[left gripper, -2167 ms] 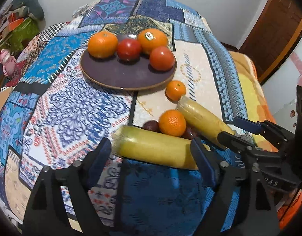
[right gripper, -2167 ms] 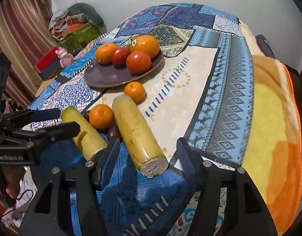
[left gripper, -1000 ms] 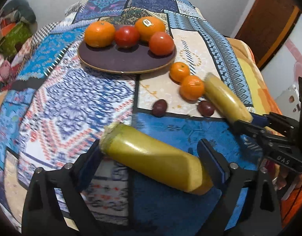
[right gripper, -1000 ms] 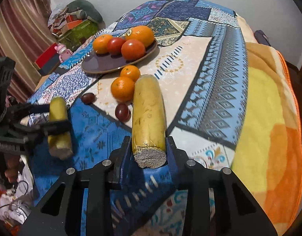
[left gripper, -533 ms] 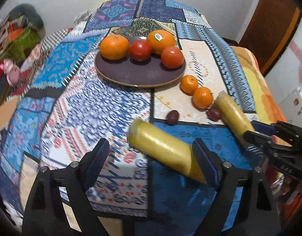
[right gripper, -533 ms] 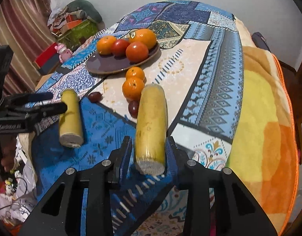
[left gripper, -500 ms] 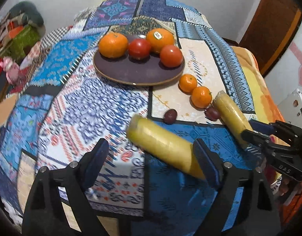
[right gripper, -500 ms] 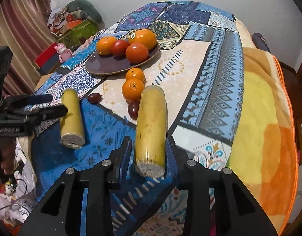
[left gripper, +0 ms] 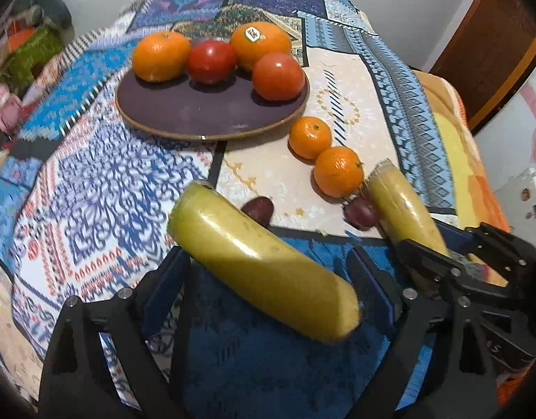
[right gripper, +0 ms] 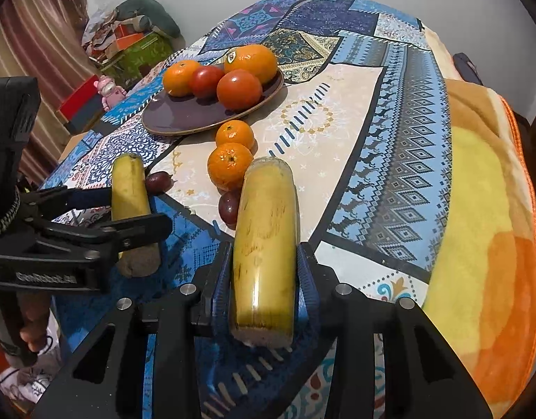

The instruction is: Organize fruits

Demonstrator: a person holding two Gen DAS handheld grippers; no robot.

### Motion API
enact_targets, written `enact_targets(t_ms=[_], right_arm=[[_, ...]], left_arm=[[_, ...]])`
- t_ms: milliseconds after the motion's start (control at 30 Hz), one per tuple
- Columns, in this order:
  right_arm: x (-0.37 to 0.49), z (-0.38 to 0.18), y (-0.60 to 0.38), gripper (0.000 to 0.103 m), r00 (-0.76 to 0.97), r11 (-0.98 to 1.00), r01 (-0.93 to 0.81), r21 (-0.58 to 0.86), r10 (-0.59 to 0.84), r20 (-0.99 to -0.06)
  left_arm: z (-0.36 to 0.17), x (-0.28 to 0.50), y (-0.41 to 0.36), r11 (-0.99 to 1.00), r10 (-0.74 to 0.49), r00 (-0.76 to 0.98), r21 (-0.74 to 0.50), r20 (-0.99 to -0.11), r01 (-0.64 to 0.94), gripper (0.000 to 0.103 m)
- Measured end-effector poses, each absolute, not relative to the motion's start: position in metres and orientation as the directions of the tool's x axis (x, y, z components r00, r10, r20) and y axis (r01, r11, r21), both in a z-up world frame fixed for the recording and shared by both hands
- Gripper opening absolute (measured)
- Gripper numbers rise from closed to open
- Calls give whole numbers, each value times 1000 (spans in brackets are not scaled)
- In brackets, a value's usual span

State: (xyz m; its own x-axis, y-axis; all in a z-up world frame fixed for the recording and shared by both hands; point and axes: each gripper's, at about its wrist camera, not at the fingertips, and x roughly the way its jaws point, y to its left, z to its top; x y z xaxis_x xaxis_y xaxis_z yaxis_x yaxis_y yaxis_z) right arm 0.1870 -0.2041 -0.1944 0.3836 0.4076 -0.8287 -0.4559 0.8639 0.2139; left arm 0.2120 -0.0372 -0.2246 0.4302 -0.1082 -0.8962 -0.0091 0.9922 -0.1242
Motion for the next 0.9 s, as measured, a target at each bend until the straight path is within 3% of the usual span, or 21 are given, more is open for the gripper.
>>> enact_targets(t_ms=[167,333,600,667,900], right_arm=[[186,-195,-207,34,393,864,-458,210,409,-824],[186,-195,-213,34,402,867,-447,220,415,-816],[195,-195,-207,34,392,864,-461,203,403,-827],[198,-196,-205,34,388,862,-464,204,404,-829],[208,-202,-198,34,383,861,-470,192,395,-835]], left_arm=[[-220,205,-27,993,-116,448,-119,-887,22,71],[-210,195,3,993,-108,468,-118,-877,9,60],[-221,214,15,995,-89,444,-104,-891,-9,56],[-223,218,11,997,-68,450,-77,-890,-2,49],[-228,227,14,998,-70,462,-63,-884,30,43]])
